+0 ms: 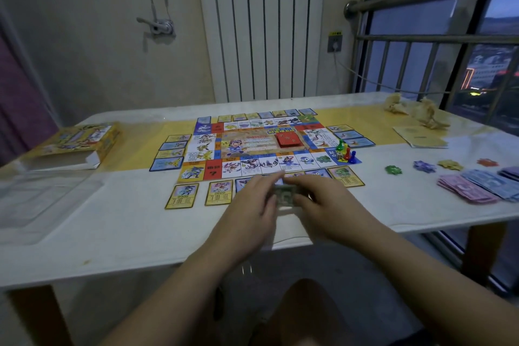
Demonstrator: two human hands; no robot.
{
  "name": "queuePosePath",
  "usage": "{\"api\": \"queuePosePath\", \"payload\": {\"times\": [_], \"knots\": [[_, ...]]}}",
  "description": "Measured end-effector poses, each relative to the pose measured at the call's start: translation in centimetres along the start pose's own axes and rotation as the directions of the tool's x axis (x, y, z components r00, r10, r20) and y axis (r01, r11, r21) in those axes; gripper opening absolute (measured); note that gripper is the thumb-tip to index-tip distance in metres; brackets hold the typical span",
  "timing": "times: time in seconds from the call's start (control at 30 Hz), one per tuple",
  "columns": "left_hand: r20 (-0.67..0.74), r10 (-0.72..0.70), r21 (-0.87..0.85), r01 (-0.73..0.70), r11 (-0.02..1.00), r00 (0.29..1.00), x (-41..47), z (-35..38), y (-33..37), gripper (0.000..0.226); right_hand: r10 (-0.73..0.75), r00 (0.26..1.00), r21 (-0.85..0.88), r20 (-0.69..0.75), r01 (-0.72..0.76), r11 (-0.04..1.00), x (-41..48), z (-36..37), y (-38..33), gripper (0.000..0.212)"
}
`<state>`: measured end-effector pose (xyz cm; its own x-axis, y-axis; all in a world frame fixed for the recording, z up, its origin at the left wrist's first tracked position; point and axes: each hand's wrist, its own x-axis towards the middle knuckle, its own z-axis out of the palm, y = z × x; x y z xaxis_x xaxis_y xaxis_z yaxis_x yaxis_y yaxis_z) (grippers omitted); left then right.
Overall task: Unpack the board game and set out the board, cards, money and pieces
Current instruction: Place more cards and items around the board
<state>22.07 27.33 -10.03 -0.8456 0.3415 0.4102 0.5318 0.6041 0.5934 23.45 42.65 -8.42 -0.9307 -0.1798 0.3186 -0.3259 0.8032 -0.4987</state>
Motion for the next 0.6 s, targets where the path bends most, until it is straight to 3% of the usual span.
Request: {"api": "queuePosePath", "payload": {"times": [0.03,0.07,0.13,0.23,0.37,0.47,0.6], "knots": [[-0.035,-0.064,-0.190,0.056,0.980,0.997,-0.1,-0.5,0.4,0.041,0.046,0.999,0.143,0.015,-0.048,0.989,0.1,-0.6,-0.3,0.035],[-0.038,-0.144,-0.422,0.115,0.899,0.989,-0.3,-1.1,0.8,0.038,0.092,0.995,0.298,0.044,-0.101,0.949,0.1,-1.3,-0.5,0.030],[0.053,-0.229,-0.755,0.189,0.628,0.972,-0.6,-1.9,1.5,0.034,0.141,0.983,0.557,0.114,-0.181,0.811,0.1,-2.4,-1.0,0.018],[0.149,-0.217,-0.921,0.215,0.325,0.965,-1.5,-1.7,2.5,0.032,0.126,0.976,0.705,0.178,-0.216,0.675,0.0,-2.7,-1.7,0.009],[0.131,-0.315,-0.986,0.155,0.052,0.940,-2.0,0.3,3.7,0.033,0.156,0.976,0.689,0.151,-0.217,0.691,-0.2,-1.7,-2.6,0.011],[0.096,-0.406,-0.995,0.086,-0.044,0.909,-1.7,1.2,4.1,0.026,0.181,0.982,0.602,0.052,-0.175,0.779,-0.1,-1.2,-2.8,0.017],[0.071,-0.475,-0.994,0.104,0.043,0.877,-1.5,1.2,3.8,0.023,0.150,0.986,0.497,-0.066,-0.098,0.862,0.3,-1.0,-2.7,0.015]]}}
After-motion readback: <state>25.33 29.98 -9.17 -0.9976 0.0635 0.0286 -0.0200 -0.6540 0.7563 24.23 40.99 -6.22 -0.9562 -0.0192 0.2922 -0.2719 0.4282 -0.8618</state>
